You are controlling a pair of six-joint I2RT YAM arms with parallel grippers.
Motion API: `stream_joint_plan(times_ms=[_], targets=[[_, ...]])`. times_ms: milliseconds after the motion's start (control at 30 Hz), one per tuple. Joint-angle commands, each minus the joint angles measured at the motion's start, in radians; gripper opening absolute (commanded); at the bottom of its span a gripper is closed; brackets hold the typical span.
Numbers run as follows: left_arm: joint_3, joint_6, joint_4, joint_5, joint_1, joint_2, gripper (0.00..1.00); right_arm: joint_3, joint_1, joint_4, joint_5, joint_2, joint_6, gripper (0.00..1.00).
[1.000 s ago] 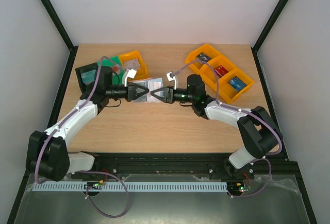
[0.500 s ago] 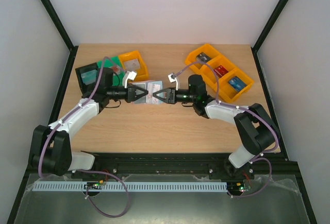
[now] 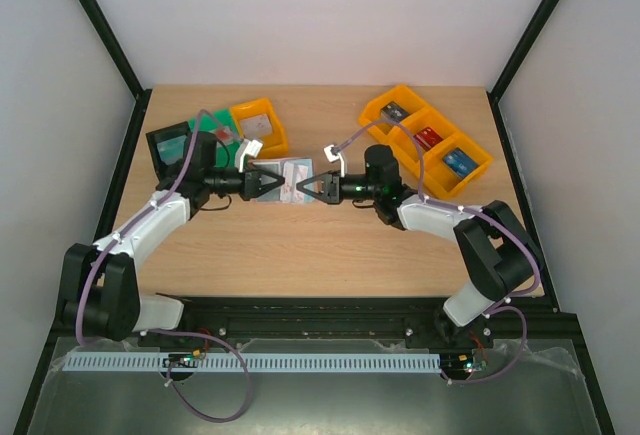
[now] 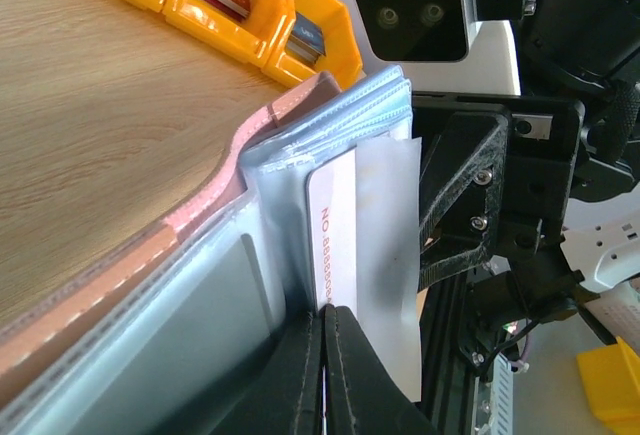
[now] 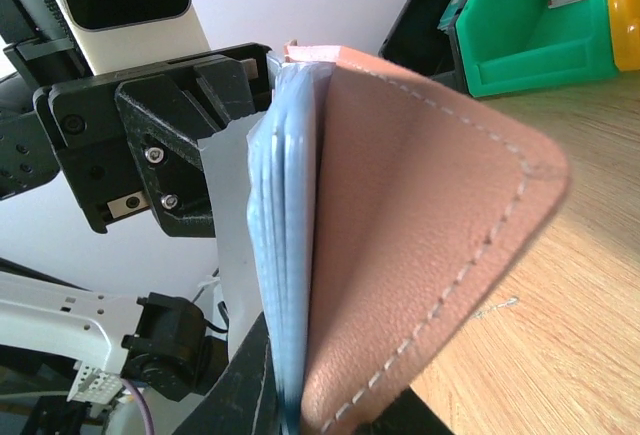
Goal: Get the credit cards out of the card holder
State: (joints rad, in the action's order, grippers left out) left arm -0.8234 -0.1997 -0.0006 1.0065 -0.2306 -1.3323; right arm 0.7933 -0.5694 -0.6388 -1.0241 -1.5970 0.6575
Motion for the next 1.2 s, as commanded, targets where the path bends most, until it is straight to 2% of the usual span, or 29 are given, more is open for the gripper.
stream_joint_plan(times_ms=[0,133,233,367,533,667,767,900,933,1033,1067,1167], targets=[[0.004,0.061,-0.032,-0.015,0.039,-0.001,0.02,0.004,0.021,0.018,-0.023,0.016,-0.017,0.06],[0.015,0.068,-0.018,-0.009,0.034,0.009,0.02,0.005,0.021,-0.014,-0.025,0.008,0.002,0.04],[0.018,0.075,0.0,-0.013,-0.02,0.02,0.02,0.008,0.012,-0.06,-0.036,-0.013,0.035,0.02],[0.009,0.007,0.058,0.079,-0.038,0.009,0.02,0.013,0.009,-0.077,-0.054,-0.012,0.039,0.02],[-0.023,-0.014,0.076,0.088,-0.038,0.001,0.24,0.02,0.002,-0.084,-0.095,-0.002,0.036,0.02],[-0.005,-0.145,0.207,0.12,-0.039,0.0,0.31,0.035,-0.012,-0.104,-0.124,-0.002,0.043,0.02],[0.001,-0.205,0.272,0.124,-0.046,0.003,0.3,0.049,-0.022,-0.106,-0.117,-0.005,0.044,0.02],[-0.018,-0.17,0.23,0.106,-0.075,0.0,0.27,0.061,-0.036,-0.111,-0.111,-0.017,0.048,0.02],[-0.022,-0.154,0.211,0.102,-0.081,-0.002,0.24,0.062,-0.038,-0.115,-0.11,-0.018,0.051,0.02],[-0.028,-0.122,0.175,0.099,-0.087,0.001,0.06,0.061,-0.038,-0.118,-0.107,-0.008,0.048,0.02],[-0.031,-0.112,0.16,0.098,-0.088,0.004,0.03,0.061,-0.038,-0.111,-0.107,-0.005,0.043,0.02],[-0.04,-0.083,0.12,0.101,-0.084,0.013,0.02,0.061,-0.037,-0.078,-0.103,0.002,0.019,0.06]])
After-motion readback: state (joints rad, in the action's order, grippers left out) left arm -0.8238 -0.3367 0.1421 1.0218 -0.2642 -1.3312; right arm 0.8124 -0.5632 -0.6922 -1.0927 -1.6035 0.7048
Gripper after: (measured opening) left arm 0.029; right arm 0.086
